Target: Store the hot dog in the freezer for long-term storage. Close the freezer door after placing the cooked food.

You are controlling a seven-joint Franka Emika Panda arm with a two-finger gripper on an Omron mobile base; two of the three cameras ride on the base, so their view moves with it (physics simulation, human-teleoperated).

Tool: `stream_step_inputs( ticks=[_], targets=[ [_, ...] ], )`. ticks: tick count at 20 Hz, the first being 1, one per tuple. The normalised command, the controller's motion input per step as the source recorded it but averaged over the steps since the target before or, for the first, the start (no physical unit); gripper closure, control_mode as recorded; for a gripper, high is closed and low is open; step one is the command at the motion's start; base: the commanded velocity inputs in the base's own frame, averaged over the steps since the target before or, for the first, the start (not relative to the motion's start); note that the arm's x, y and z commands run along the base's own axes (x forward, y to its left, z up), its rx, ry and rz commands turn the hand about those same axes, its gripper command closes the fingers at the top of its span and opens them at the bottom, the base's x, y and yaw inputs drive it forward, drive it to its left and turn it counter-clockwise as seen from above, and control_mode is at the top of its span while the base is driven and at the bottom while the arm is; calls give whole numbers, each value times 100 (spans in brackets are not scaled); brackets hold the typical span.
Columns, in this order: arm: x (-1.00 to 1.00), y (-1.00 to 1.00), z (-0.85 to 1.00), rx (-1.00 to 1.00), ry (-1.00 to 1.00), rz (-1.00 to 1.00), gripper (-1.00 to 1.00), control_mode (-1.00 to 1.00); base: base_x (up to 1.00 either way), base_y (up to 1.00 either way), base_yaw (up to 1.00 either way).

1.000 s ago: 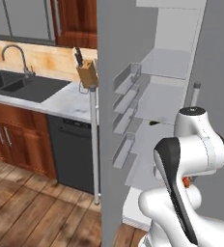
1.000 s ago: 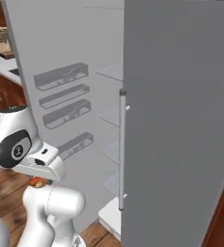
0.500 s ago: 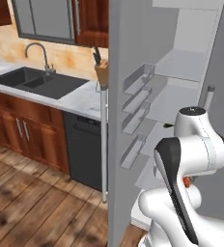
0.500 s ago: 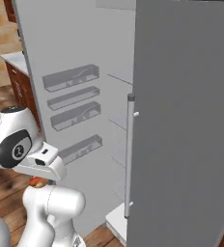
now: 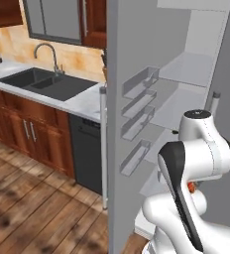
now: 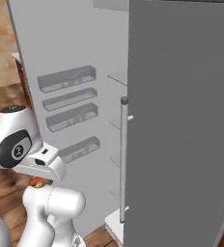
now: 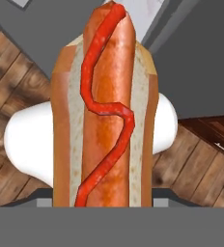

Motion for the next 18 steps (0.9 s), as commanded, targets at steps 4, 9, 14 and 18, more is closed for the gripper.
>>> stream_step_inputs(
  ticks=[4, 9, 14, 18],
  targets=[
    [0, 0, 0, 0, 0, 0, 100, 100, 3, -48, 6],
    [0, 0, 0, 0, 0, 0, 100, 100, 16, -26, 7],
    [0, 0, 0, 0, 0, 0, 100, 100, 16, -46, 5],
    [0, 0, 0, 0, 0, 0, 100, 100, 26, -33, 7]
  ],
)
